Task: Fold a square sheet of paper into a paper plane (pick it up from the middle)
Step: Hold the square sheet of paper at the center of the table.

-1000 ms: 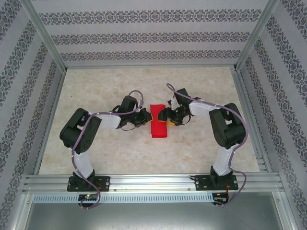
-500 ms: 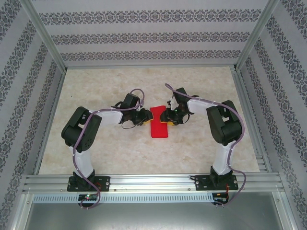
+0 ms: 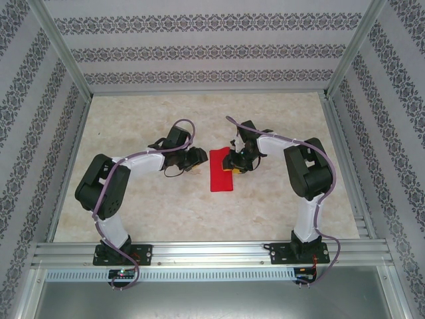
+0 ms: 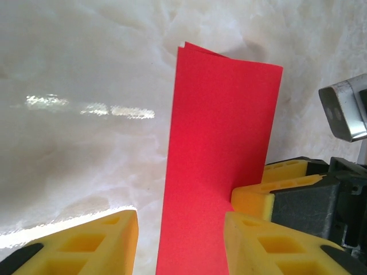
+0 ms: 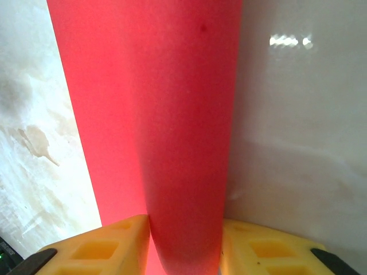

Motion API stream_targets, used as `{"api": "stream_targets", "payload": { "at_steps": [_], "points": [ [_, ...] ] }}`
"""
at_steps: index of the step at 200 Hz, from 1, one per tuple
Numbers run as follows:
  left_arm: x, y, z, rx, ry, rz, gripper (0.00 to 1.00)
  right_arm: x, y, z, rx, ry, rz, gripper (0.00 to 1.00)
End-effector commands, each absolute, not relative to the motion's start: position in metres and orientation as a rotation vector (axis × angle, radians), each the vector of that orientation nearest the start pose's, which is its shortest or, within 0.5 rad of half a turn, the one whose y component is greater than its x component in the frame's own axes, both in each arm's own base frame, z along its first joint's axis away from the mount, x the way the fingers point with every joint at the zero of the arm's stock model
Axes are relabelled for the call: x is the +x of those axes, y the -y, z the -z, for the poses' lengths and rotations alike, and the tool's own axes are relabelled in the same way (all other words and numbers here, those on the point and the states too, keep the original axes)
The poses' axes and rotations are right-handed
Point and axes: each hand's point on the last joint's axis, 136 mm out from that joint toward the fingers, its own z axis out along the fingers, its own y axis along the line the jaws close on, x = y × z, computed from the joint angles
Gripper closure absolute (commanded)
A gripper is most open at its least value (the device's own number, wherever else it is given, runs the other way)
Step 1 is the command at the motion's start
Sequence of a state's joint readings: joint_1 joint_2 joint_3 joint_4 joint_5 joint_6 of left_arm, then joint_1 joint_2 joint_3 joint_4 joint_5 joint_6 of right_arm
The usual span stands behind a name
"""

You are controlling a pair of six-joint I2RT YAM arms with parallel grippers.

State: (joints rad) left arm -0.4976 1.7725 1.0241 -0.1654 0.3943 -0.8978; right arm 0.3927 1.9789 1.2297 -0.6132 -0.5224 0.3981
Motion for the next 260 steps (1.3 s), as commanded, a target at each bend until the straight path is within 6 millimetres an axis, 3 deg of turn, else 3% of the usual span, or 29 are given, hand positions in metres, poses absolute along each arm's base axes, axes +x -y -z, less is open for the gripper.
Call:
{"api": "stream_targets", "payload": {
  "at_steps": [1, 96, 159, 260],
  "points": [
    [0.357, 0.257, -0.069, -0.368, -2.643, 0.981, 0.55, 0.315, -0.197, 0.036, -0.003, -3.169, -0.56, 0.63],
    [0.366, 0.26, -0.059, -0.35, -2.639, 0.966, 0.6, 0.304, -0.188, 0.062, 0.094, -3.23, -0.496, 0.65],
    [0.367, 0.264, -0.053, -0.337, -2.655, 0.986, 0.64, 0.296, -0.183, 0.071, 0.046, -3.268, -0.457, 0.64],
    [0.363, 0.297, -0.055, -0.225, -2.666, 1.151, 0.73, 0.29, -0.174, 0.079, 0.04, -3.298, -0.369, 0.64]
  ]
}}
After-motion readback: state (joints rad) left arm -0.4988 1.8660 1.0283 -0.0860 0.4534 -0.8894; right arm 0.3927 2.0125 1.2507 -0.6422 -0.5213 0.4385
